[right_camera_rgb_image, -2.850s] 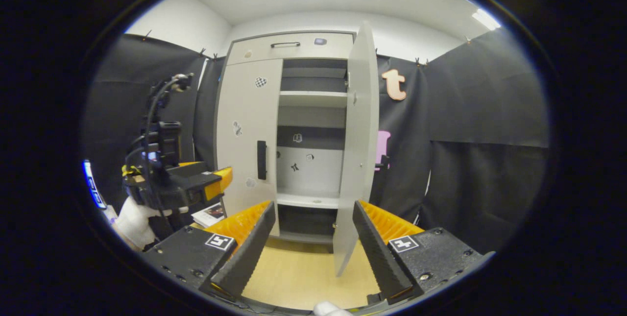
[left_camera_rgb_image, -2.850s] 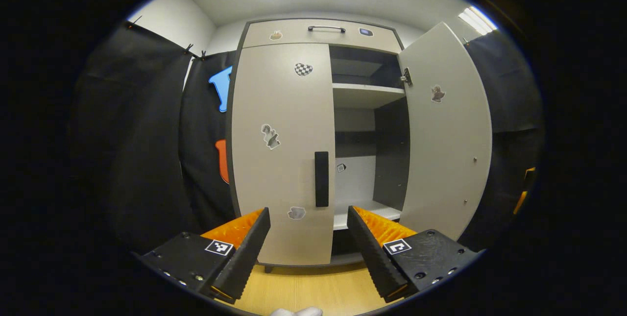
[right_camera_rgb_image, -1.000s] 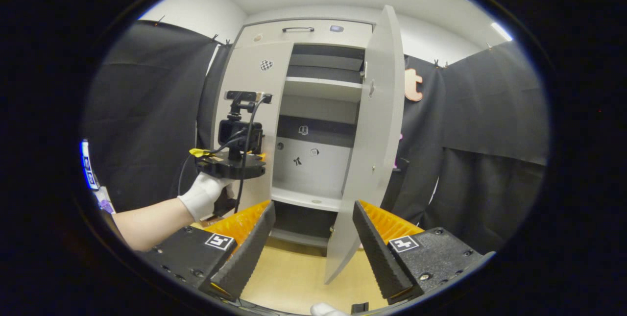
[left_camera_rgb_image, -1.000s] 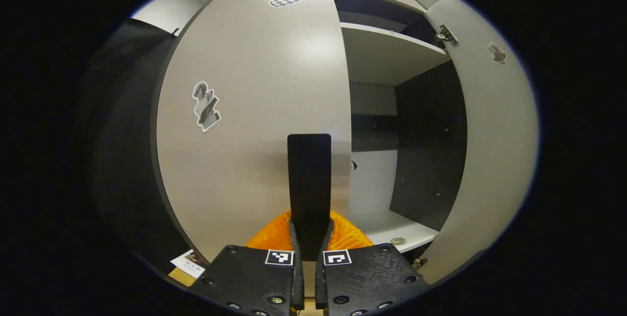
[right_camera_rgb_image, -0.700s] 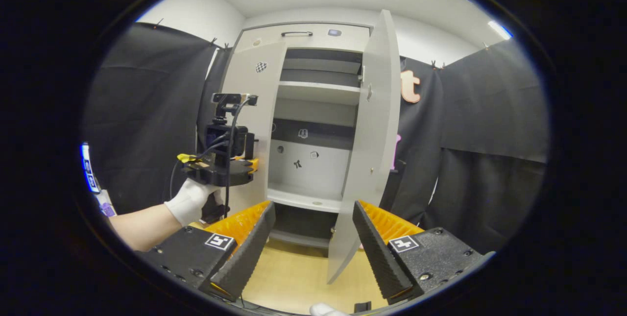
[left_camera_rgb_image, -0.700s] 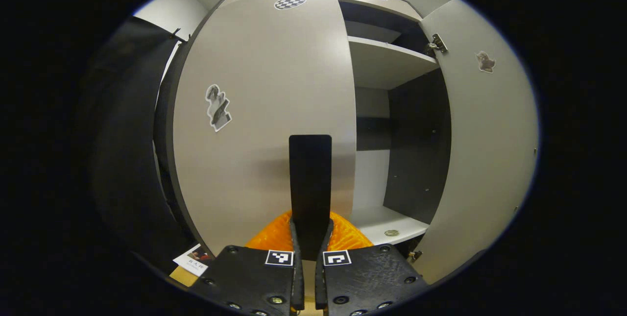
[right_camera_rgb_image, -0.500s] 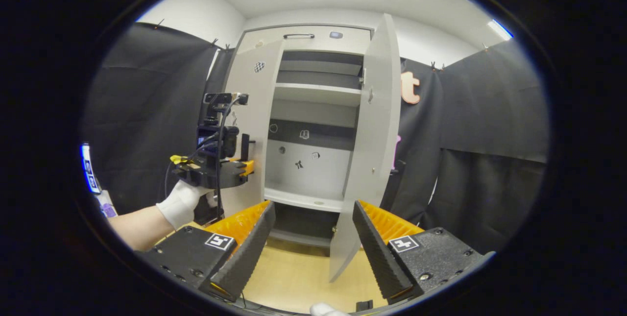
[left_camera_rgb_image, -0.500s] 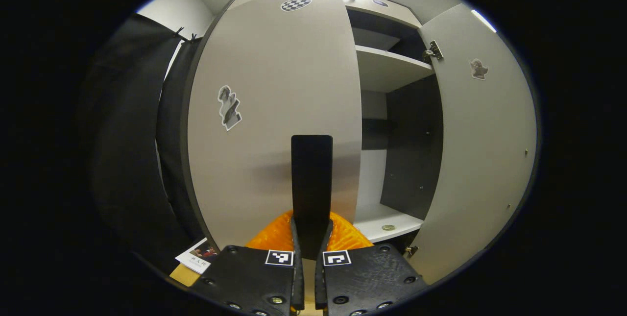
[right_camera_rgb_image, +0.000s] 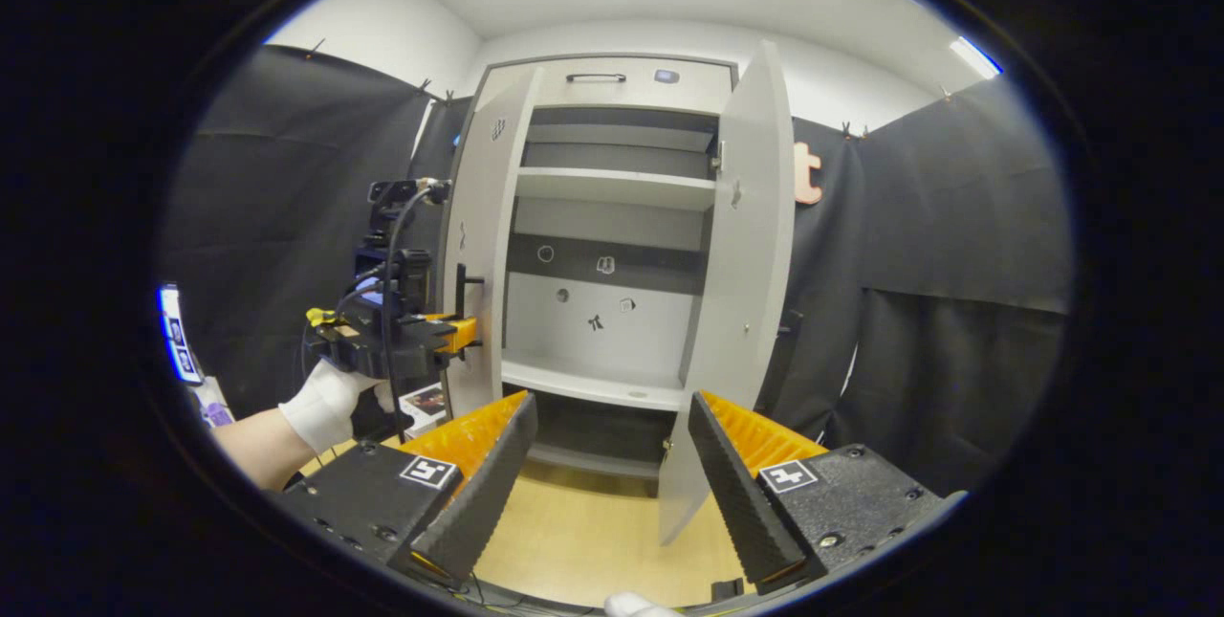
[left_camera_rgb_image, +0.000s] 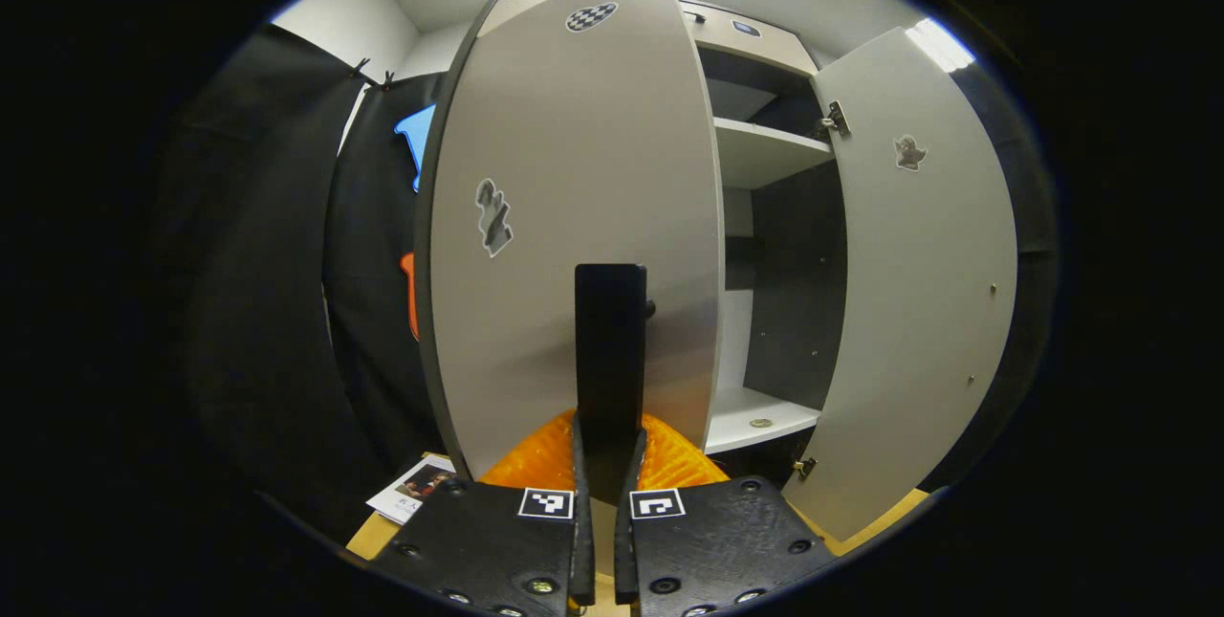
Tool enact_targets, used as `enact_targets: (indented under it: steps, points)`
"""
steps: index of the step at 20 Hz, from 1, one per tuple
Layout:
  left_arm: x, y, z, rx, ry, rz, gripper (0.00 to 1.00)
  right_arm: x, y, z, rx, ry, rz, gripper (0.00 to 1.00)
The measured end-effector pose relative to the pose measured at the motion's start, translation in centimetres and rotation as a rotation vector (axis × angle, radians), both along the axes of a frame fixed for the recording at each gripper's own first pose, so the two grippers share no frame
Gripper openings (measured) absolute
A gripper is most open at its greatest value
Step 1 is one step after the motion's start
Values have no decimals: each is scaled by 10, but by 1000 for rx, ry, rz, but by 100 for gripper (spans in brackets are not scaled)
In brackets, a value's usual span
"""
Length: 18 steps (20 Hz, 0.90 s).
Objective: Open the right door of the double-door shoe cabinet with the right hand, and open the left door with the left hand.
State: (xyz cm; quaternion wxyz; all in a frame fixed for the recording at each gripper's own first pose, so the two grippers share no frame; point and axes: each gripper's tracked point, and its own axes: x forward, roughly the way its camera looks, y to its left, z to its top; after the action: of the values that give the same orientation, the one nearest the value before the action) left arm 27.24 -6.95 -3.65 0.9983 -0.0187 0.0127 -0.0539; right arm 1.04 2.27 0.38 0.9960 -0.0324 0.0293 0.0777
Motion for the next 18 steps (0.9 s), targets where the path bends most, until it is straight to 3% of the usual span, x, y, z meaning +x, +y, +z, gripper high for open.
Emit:
enact_targets:
  steps: [8, 9, 10, 11, 12, 16, 17, 18]
  points:
    - [-22, 32, -1, 5, 4, -8, 7, -3, 16, -1, 10, 3, 17, 100]
    - [-24, 36, 0, 4, -9, -8, 0, -4, 18, -1, 13, 5, 16, 100]
    - [-28, 41, -1, -2, -8, 2, 0, -6, 21, -1, 15, 4, 17, 100]
    - [-31, 46, 0, -2, -12, 6, 9, -6, 23, -1, 12, 5, 18, 100]
    - [-34, 52, -2, -1, -14, 13, 0, -7, 27, -1, 12, 3, 23, 100]
    - [-43, 77, -3, 8, -13, 27, 0, -9, 40, -1, 16, 2, 41, 100]
    - [-44, 84, -3, 17, -15, 32, 9, -10, 43, -1, 18, 4, 44, 100]
    - [-47, 91, -3, 31, -13, 35, 0, -12, 46, -2, 19, 6, 49, 100]
